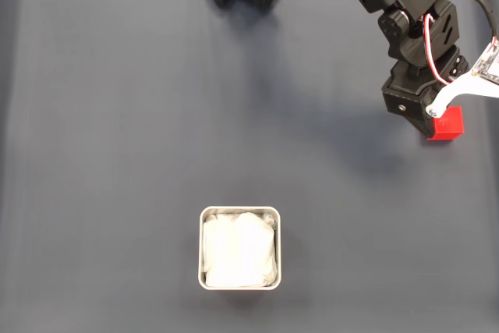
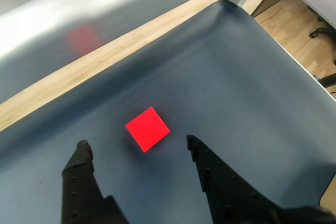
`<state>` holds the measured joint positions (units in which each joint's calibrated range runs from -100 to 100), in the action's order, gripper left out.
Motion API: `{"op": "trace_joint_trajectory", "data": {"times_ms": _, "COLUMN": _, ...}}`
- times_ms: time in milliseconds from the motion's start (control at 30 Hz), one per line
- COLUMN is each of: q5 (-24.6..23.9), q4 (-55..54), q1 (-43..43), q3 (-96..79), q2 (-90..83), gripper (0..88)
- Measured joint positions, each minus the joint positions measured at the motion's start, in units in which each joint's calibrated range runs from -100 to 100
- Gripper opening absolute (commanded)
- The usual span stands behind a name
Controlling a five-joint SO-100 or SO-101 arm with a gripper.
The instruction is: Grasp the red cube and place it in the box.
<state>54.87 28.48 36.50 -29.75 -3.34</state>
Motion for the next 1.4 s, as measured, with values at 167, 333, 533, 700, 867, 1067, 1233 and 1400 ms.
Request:
{"op": "trace_joint_trajectory", "data": {"times_ms": 167, "q5": 0.00, "q4": -0.88, "q1": 0.07, "q3": 0.99, "q2": 2.08, "gripper": 41.8}}
{"op": "trace_joint_trajectory", "data": {"times_ms": 333, "q5": 0.00, "q4": -1.11, "q1": 0.00, "q3": 2.80, "q2": 3.82, "gripper": 41.9}}
{"op": "trace_joint_trajectory", "data": {"times_ms": 533, "q5": 0.00, "q4": -1.19, "q1": 0.00, "q3": 5.24, "q2": 6.34, "gripper": 41.9}}
{"op": "trace_joint_trajectory", "data": {"times_ms": 700, "q5": 0.00, "q4": -1.19, "q1": 0.00, "q3": 7.78, "q2": 8.42, "gripper": 41.9}}
{"op": "trace_joint_trajectory", "data": {"times_ms": 867, "q5": 0.00, "q4": -1.19, "q1": 0.00, "q3": 9.95, "q2": 10.33, "gripper": 41.9}}
{"op": "trace_joint_trajectory", "data": {"times_ms": 1067, "q5": 0.00, "q4": -1.19, "q1": 0.07, "q3": 12.12, "q2": 12.42, "gripper": 41.9}}
{"op": "trace_joint_trajectory", "data": {"times_ms": 1233, "q5": -0.20, "q4": -1.19, "q1": 0.59, "q3": 13.20, "q2": 13.81, "gripper": 41.9}}
{"op": "trace_joint_trajectory", "data": {"times_ms": 1400, "q5": -0.93, "q4": -1.19, "q1": 1.19, "q3": 13.92, "q2": 15.20, "gripper": 41.9}}
